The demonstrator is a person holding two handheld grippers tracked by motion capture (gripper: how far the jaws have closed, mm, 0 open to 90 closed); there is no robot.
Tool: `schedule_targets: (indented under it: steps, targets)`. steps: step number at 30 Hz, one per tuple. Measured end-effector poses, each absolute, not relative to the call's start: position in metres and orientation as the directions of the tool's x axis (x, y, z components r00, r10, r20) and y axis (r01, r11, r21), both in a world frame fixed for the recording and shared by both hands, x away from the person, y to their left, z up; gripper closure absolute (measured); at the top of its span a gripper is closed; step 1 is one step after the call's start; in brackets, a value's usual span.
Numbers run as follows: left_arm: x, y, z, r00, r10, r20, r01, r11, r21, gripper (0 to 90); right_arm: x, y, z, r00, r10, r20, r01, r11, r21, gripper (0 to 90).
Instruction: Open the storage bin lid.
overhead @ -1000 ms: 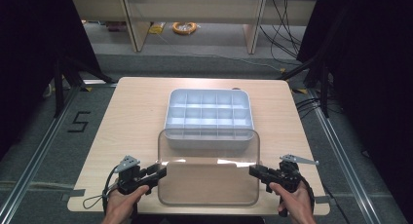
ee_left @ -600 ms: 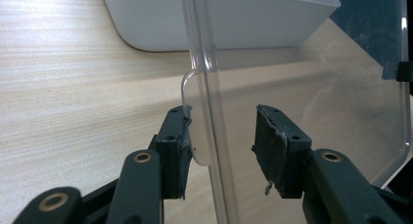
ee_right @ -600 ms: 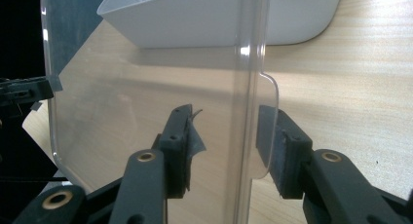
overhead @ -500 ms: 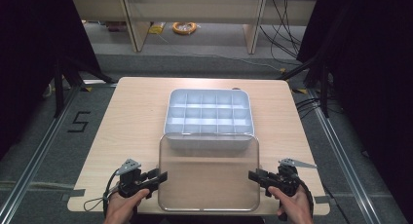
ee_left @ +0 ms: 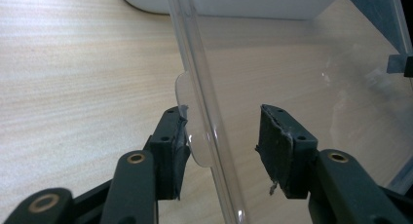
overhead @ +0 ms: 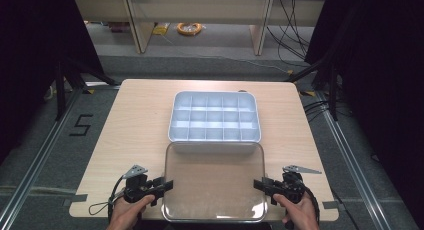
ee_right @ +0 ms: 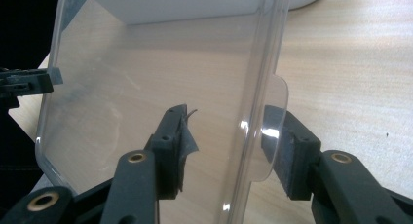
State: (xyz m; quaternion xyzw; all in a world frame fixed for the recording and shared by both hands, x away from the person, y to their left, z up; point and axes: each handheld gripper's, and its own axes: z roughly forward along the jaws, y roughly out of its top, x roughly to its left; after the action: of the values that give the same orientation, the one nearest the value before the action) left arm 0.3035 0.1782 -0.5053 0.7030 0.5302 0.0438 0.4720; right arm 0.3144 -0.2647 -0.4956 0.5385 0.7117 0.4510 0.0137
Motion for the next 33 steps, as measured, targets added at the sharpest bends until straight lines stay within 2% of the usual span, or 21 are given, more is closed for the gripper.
schedule_targets:
  steps: [4,5,8,9,11,12,13,14,16,19,27,31,32,33]
  targets:
    - [0.303,0.178,-0.506,0.435,0.785,-0.440,0.707,0.005,0.707,53.2,0.310,-0.262,-0.495,-0.383,0.779,0.497,0.787,-0.006,0.617,52.6]
    - [0.304,0.178,-0.506,0.443,0.781,-0.441,0.707,-0.001,0.708,53.3,0.311,-0.264,-0.497,-0.409,0.780,0.473,0.769,0.015,0.639,52.5]
    - [0.303,0.178,-0.506,0.448,0.781,-0.435,0.705,-0.009,0.709,53.6,0.311,-0.265,-0.499,-0.402,0.788,0.466,0.775,0.021,0.632,52.0]
    - [0.301,0.178,-0.506,0.446,0.782,-0.436,0.709,-0.011,0.705,53.6,0.308,-0.262,-0.498,-0.373,0.779,0.504,0.796,-0.011,0.605,51.8]
    - [0.301,0.178,-0.507,0.448,0.781,-0.435,0.711,-0.016,0.703,53.2,0.307,-0.263,-0.497,-0.378,0.776,0.505,0.800,-0.002,0.600,51.4]
    - [0.300,0.178,-0.509,0.447,0.779,-0.439,0.716,-0.019,0.697,53.2,0.308,-0.264,-0.499,-0.399,0.785,0.473,0.780,0.020,0.625,51.2]
    - [0.299,0.178,-0.509,0.450,0.777,-0.440,0.718,-0.021,0.696,52.9,0.305,-0.262,-0.497,-0.366,0.783,0.503,0.801,-0.010,0.599,51.2]
    - [0.298,0.177,-0.510,0.453,0.777,-0.437,0.716,-0.025,0.698,52.9,0.306,-0.264,-0.499,-0.402,0.783,0.475,0.778,0.019,0.628,51.2]
    - [0.297,0.177,-0.509,0.458,0.778,-0.430,0.713,-0.033,0.701,53.0,0.304,-0.263,-0.496,-0.380,0.781,0.496,0.797,0.004,0.604,51.0]
    - [0.295,0.177,-0.509,0.456,0.777,-0.433,0.715,-0.030,0.699,53.3,0.306,-0.264,-0.498,-0.395,0.797,0.456,0.780,0.028,0.625,50.3]
    - [0.293,0.178,-0.512,0.447,0.776,-0.445,0.727,-0.025,0.686,53.0,0.304,-0.262,-0.499,-0.401,0.792,0.459,0.781,0.035,0.623,49.4]
    - [0.299,0.179,-0.516,0.426,0.781,-0.455,0.745,-0.018,0.667,49.6,0.303,-0.261,-0.499,-0.415,0.786,0.458,0.778,0.046,0.626,48.9]
    - [0.300,0.179,-0.516,0.426,0.783,-0.454,0.746,-0.020,0.665,49.4,0.303,-0.258,-0.498,-0.370,0.794,0.483,0.804,0.014,0.594,48.7]
    - [0.301,0.179,-0.516,0.424,0.785,-0.453,0.748,-0.021,0.664,49.4,0.303,-0.258,-0.498,-0.370,0.794,0.483,0.804,0.014,0.594,48.7]
